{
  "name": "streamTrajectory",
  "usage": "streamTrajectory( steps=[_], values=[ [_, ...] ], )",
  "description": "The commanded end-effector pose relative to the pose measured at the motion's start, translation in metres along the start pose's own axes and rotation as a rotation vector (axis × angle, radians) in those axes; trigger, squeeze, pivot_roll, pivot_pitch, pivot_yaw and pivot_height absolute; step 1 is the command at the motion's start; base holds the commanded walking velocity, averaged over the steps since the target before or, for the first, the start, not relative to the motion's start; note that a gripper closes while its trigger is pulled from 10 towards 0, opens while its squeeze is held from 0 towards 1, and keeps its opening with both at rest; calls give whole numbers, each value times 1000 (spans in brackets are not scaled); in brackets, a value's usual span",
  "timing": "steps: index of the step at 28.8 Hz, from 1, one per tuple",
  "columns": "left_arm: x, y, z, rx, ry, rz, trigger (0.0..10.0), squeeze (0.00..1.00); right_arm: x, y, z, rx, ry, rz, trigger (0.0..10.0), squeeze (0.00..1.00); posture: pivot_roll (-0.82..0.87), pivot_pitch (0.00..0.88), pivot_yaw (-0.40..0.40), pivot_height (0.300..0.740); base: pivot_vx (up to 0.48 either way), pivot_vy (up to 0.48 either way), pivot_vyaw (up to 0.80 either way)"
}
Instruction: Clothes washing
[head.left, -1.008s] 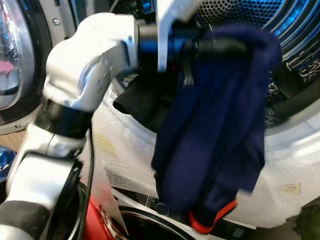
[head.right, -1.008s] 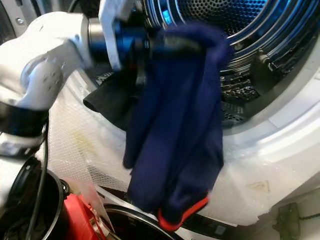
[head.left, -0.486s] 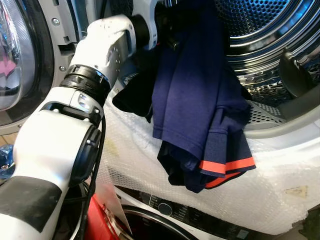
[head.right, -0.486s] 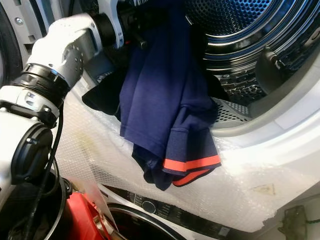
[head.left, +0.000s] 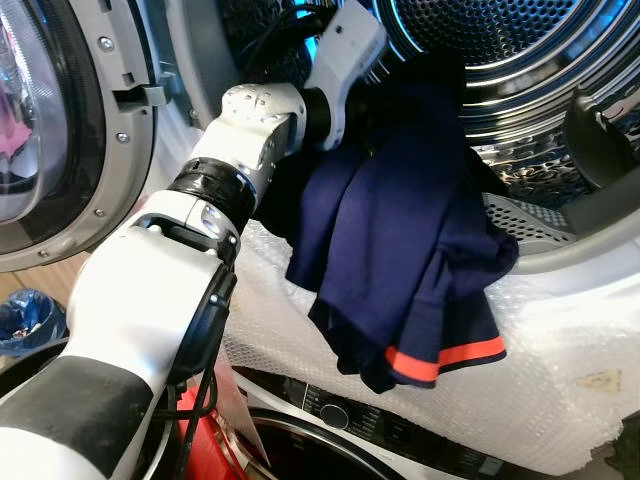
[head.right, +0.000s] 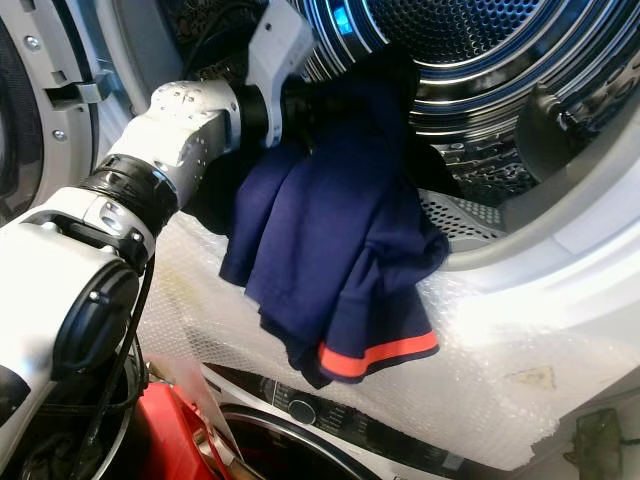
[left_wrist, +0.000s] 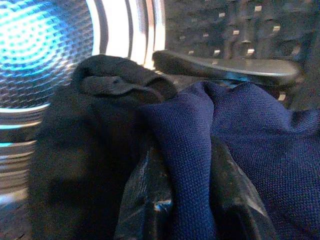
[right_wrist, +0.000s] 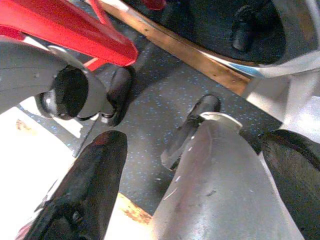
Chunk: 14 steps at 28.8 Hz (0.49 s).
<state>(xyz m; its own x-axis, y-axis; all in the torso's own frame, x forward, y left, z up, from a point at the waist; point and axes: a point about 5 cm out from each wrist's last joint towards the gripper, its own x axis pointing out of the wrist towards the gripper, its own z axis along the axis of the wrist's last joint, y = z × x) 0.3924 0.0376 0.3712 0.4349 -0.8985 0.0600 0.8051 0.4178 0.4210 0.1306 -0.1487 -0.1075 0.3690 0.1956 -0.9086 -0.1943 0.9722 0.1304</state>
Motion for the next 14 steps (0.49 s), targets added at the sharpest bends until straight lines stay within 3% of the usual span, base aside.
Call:
streamTrajectory(
  steps=[1,4,8,13,14],
  values=[
    [3,-9,-15,19,76,-79,10000,0,-1,-2,-4,11,10,5,10000,0,194,67,4,740,0,0,0],
    [4,-10,-14,32,68,-83,10000,0,-2,-6,-2,48,-18,12,10000,0,187,67,4,740,0,0,0],
    [1,-9,-18,27,61,-63,10000,0,-4,-10,15,67,-127,97,10000,0,163,63,2,740,0,0,0],
    [0,-10,-22,20,60,-71,10000,0,-11,-12,7,-6,-100,317,10000,0,154,57,-8,740,0,0,0],
    [0,-10,-22,18,58,-67,10000,0,-17,-9,-7,-69,-42,479,10000,0,146,47,-21,740,0,0,0]
  ],
)
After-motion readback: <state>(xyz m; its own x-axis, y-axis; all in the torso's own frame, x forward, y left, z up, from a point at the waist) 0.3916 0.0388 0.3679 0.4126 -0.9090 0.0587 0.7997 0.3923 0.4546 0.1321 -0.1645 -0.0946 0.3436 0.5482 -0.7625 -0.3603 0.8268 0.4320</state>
